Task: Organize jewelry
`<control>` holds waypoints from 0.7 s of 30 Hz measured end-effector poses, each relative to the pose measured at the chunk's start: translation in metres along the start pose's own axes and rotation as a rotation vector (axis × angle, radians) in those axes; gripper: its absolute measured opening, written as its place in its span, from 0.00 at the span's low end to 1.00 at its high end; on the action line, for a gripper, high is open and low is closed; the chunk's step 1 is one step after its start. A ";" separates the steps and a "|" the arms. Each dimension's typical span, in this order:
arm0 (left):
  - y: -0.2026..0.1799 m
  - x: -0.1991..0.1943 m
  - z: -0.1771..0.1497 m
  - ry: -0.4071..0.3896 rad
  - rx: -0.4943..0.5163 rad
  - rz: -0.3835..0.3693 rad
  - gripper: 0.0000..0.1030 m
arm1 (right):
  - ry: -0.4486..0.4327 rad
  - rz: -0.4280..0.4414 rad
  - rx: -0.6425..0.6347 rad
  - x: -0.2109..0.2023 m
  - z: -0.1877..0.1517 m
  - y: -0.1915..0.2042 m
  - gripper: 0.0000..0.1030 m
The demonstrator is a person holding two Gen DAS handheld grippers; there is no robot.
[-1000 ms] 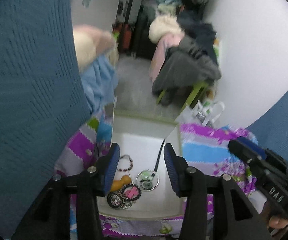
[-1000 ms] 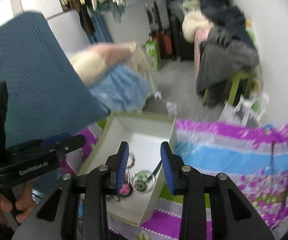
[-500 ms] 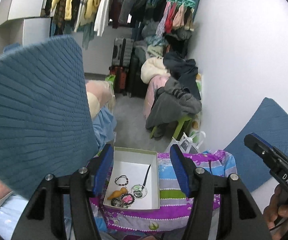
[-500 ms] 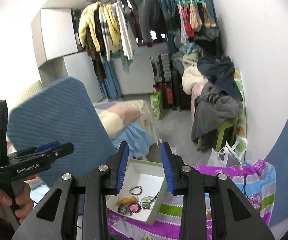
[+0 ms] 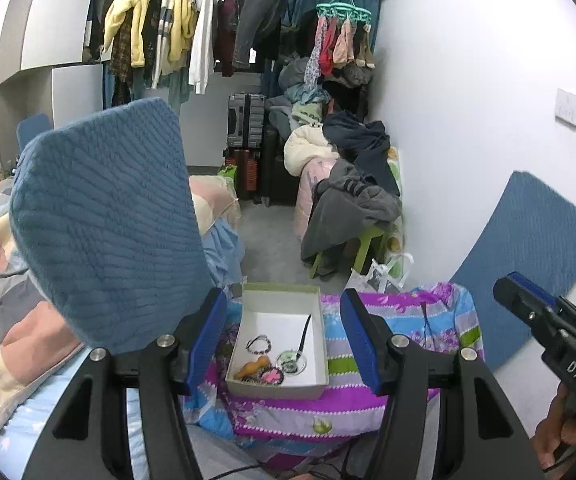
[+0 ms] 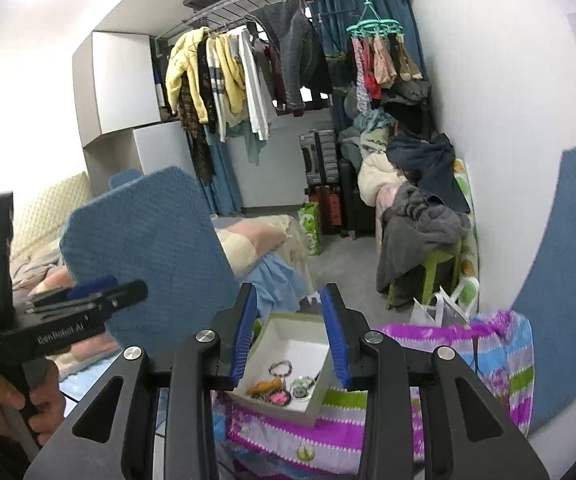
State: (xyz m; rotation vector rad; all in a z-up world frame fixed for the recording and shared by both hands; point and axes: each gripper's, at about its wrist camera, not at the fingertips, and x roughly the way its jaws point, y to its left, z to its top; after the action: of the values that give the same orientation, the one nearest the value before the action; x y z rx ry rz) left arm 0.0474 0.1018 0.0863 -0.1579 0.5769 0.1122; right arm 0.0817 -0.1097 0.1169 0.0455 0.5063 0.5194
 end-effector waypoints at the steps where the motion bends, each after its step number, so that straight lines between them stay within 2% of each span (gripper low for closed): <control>1: 0.002 0.001 -0.004 0.006 0.000 -0.004 0.58 | 0.008 -0.009 0.004 -0.001 -0.007 0.000 0.31; 11: 0.007 0.032 -0.056 0.102 -0.008 0.001 0.58 | 0.112 -0.073 0.063 0.007 -0.067 -0.014 0.31; 21: 0.005 0.071 -0.100 0.200 -0.022 -0.002 0.58 | 0.211 -0.108 0.068 0.022 -0.109 -0.029 0.34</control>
State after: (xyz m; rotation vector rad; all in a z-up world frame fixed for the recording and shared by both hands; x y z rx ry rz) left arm 0.0528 0.0936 -0.0364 -0.1925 0.7745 0.1012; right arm 0.0600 -0.1329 0.0061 0.0280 0.7287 0.4032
